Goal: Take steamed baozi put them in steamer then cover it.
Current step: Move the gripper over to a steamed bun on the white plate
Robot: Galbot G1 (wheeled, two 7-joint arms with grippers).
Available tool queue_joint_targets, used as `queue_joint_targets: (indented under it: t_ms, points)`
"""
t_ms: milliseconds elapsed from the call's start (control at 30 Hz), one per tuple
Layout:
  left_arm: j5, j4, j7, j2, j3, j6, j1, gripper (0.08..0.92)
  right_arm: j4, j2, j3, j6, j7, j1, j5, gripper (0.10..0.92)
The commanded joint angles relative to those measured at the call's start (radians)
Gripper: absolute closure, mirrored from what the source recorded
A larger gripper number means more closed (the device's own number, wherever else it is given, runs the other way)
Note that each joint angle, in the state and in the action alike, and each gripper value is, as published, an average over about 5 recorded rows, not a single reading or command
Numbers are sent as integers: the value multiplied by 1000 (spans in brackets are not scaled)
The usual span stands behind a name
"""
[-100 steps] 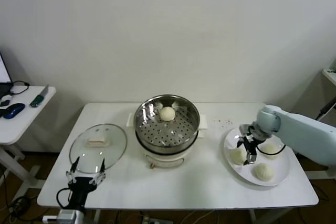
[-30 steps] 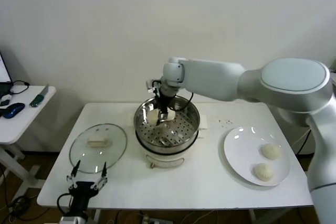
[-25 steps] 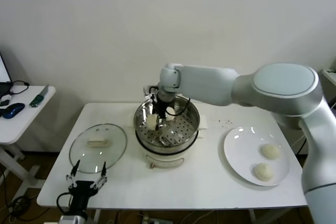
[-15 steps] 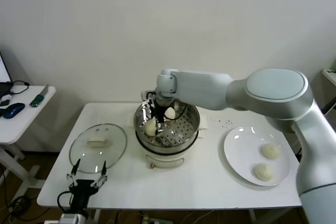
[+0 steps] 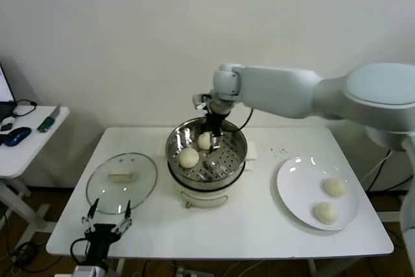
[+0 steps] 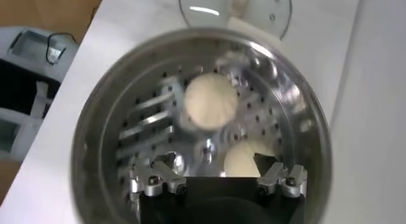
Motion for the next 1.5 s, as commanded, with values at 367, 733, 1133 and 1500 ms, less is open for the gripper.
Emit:
queue_joint_targets:
  t_ms: [367, 733, 1133, 1500]
  points:
    - [-7, 10, 1, 2, 6, -1, 23, 177, 449, -775, -102, 44, -50, 65, -348, 203]
    - [15, 14, -6, -20, -7, 5, 29, 177, 359, -925, 160, 89, -54, -333, -604, 203]
    - [45, 23, -8, -46, -6, 8, 30, 177, 244, -866, 349, 122, -65, -557, -673, 203]
    - [40, 35, -9, -44, -15, 1, 36, 177, 192, -788, 365, 126, -63, -584, -681, 203]
